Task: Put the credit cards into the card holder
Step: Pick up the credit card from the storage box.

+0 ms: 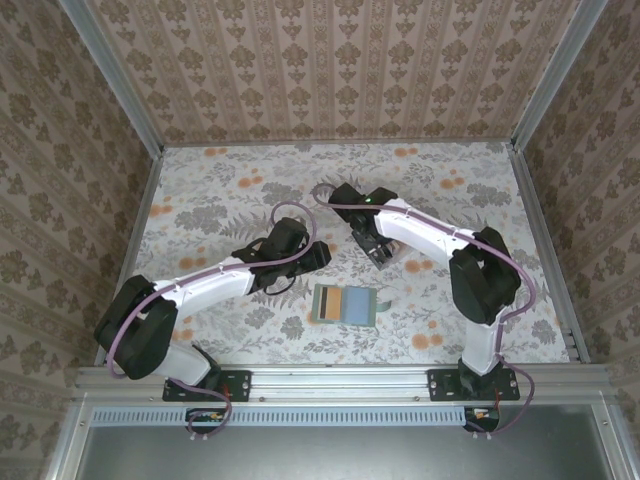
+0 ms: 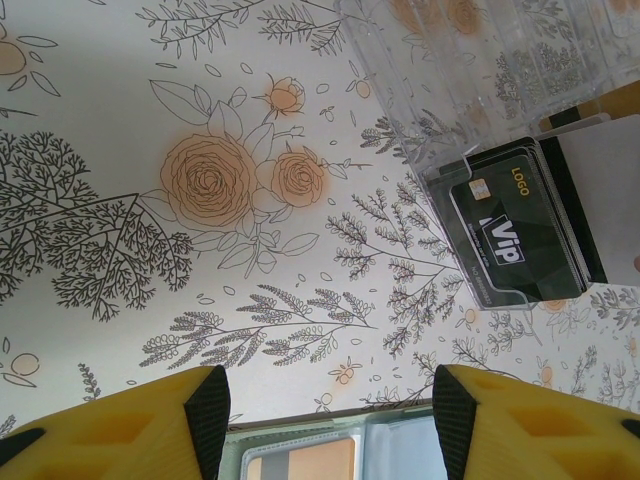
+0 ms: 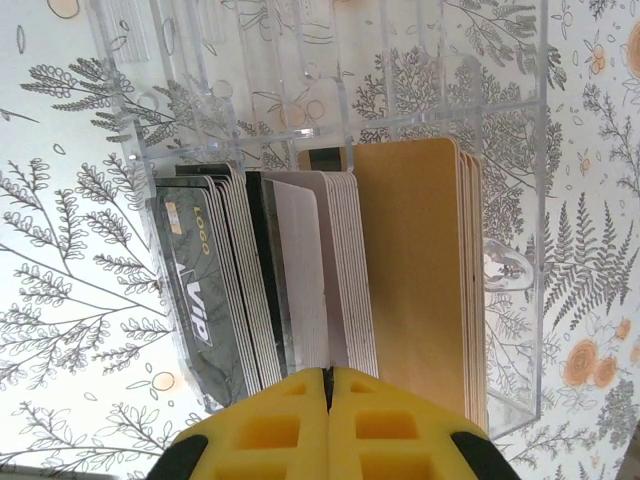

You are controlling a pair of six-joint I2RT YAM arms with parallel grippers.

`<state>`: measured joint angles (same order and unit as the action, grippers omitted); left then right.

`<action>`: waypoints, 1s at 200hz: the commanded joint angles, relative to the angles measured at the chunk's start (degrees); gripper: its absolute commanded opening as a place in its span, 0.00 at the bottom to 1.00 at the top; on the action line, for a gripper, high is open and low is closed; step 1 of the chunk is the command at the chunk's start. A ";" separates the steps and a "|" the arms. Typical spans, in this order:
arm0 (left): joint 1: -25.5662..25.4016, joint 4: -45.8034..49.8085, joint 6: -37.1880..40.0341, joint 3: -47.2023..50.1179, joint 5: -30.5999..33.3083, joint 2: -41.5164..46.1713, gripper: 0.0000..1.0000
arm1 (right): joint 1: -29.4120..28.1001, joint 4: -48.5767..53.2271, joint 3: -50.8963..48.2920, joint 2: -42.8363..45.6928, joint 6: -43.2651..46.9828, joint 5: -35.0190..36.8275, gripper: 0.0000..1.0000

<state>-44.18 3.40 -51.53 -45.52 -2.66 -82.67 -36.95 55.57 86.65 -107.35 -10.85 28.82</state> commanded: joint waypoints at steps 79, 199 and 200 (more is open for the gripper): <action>0.41 -0.46 -0.23 -0.18 -1.47 1.03 0.59 | 2.62 1.99 -0.61 9.21 -6.56 -8.94 0.00; 4.66 -14.64 -5.43 2.71 -13.55 2.25 0.61 | 7.31 -14.91 -12.43 24.37 -22.19 -37.84 0.00; 4.74 -14.86 -5.52 2.80 -13.88 2.21 0.61 | 7.49 -15.25 -12.67 24.46 -22.46 -38.52 0.00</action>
<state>-41.08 -3.42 -54.19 -44.12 -10.15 -82.39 -32.40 48.99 79.00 -86.98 -27.22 4.62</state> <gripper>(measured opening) 0.600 0.064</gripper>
